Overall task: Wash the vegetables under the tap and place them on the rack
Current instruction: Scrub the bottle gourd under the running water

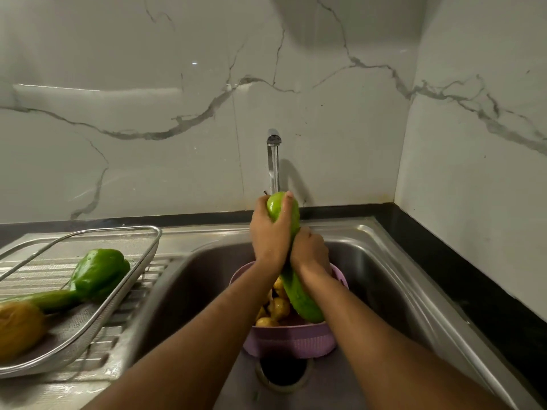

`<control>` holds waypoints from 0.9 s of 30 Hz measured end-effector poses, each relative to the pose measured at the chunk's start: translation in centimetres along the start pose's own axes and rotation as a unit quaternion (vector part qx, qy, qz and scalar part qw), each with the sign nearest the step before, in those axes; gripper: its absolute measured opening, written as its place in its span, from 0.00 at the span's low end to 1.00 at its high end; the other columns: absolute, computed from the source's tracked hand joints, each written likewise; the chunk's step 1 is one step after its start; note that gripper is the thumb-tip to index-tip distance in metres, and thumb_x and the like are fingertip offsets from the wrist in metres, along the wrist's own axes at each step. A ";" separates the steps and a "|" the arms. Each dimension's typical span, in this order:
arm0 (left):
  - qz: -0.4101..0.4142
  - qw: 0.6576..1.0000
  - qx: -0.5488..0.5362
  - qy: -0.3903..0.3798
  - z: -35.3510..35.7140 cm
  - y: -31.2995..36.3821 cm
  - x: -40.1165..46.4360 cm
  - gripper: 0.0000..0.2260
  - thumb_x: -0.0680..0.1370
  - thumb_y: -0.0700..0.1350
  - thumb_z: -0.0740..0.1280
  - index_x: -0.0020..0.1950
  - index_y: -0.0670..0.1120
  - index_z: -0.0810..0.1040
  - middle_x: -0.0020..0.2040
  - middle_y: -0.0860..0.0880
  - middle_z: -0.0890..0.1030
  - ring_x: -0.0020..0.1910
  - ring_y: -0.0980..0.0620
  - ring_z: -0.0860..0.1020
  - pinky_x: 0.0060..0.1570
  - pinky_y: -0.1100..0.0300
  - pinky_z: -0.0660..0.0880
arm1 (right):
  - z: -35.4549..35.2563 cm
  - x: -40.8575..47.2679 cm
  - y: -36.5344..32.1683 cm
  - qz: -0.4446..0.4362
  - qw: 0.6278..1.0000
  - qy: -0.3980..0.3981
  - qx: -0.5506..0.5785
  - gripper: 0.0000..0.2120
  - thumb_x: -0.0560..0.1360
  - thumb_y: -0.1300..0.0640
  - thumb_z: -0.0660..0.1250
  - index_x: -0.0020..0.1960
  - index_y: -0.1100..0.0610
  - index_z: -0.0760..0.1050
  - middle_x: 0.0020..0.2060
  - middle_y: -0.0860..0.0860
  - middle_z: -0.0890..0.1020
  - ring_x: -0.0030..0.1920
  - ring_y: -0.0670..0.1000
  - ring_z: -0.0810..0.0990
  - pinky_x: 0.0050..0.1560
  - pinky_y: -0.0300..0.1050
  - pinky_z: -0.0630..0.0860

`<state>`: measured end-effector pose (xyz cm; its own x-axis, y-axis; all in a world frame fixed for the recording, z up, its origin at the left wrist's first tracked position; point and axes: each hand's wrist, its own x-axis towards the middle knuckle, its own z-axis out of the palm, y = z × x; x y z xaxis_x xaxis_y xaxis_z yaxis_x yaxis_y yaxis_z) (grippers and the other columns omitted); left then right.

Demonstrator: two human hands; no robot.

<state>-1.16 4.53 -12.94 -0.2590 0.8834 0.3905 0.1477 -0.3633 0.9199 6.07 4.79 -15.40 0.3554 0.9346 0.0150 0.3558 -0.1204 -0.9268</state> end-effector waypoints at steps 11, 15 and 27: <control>0.103 0.920 0.371 -0.073 -2.8 2.8 3.6 0.03 0.74 0.51 0.76 0.44 0.54 0.86 0.44 0.56 0.80 0.40 0.60 0.74 0.35 0.67 0.68 | -1.8 -1.4 0.4 -0.167 0.979 -0.004 -0.119 0.22 0.87 0.47 0.50 0.45 0.55 0.76 0.39 0.49 0.76 0.38 0.44 0.73 0.35 0.42 0.64; 0.007 0.940 0.279 -0.196 -3.8 4.3 4.9 0.07 0.73 0.48 0.77 0.46 0.46 0.88 0.47 0.49 0.83 0.46 0.53 0.78 0.39 0.63 0.74 | -2.0 -1.3 0.8 -0.143 0.985 -0.046 -0.086 0.19 0.87 0.44 0.50 0.47 0.52 0.73 0.42 0.50 0.76 0.42 0.47 0.74 0.43 0.48 0.68; -0.182 0.967 -0.177 -0.007 -1.4 0.6 1.6 0.23 0.78 0.63 0.69 0.52 0.42 0.82 0.47 0.43 0.84 0.46 0.46 0.83 0.50 0.51 0.82 | -0.2 0.1 0.6 -0.070 0.996 -0.051 -0.032 0.16 0.88 0.52 0.49 0.52 0.54 0.73 0.45 0.50 0.72 0.53 0.55 0.76 0.51 0.44 0.64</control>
<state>-2.83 5.28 -11.75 -0.2193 0.9749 0.0399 -0.2869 -0.1035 0.9524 6.51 4.75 -15.85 0.2101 0.9723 0.1022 0.4516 -0.0038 -0.8922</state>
